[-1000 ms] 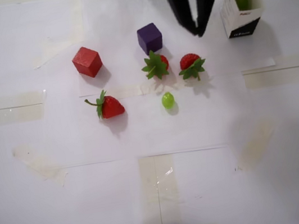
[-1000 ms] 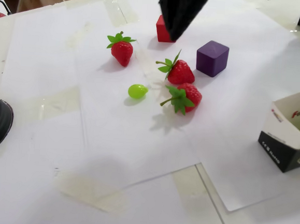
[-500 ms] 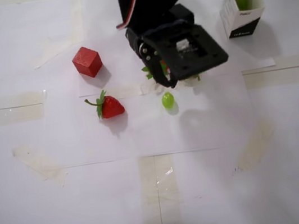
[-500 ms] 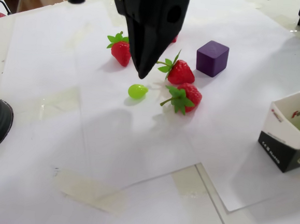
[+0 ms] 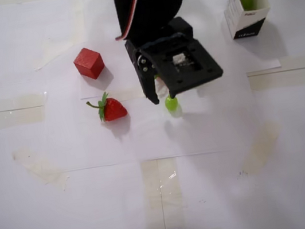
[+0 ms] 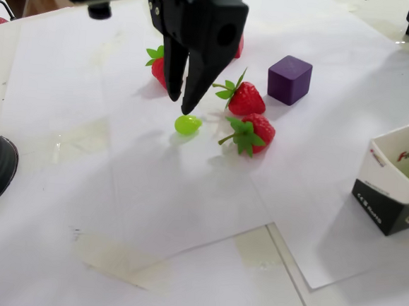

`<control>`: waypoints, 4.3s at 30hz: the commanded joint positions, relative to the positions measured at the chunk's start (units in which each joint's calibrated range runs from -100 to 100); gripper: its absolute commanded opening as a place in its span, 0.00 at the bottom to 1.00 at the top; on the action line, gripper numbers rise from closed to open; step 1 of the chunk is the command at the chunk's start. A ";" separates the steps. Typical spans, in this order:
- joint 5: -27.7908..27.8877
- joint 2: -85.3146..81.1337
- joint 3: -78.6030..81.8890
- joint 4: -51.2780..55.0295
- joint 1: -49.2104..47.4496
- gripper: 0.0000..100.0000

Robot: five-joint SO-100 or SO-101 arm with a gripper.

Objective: Pick up the grapes and place them in the box.

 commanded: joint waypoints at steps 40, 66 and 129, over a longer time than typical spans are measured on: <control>-5.32 3.79 -1.63 -5.03 -2.32 0.11; -5.86 0.35 -0.45 -4.46 -2.47 0.05; -10.01 -37.39 26.09 9.18 -34.82 0.08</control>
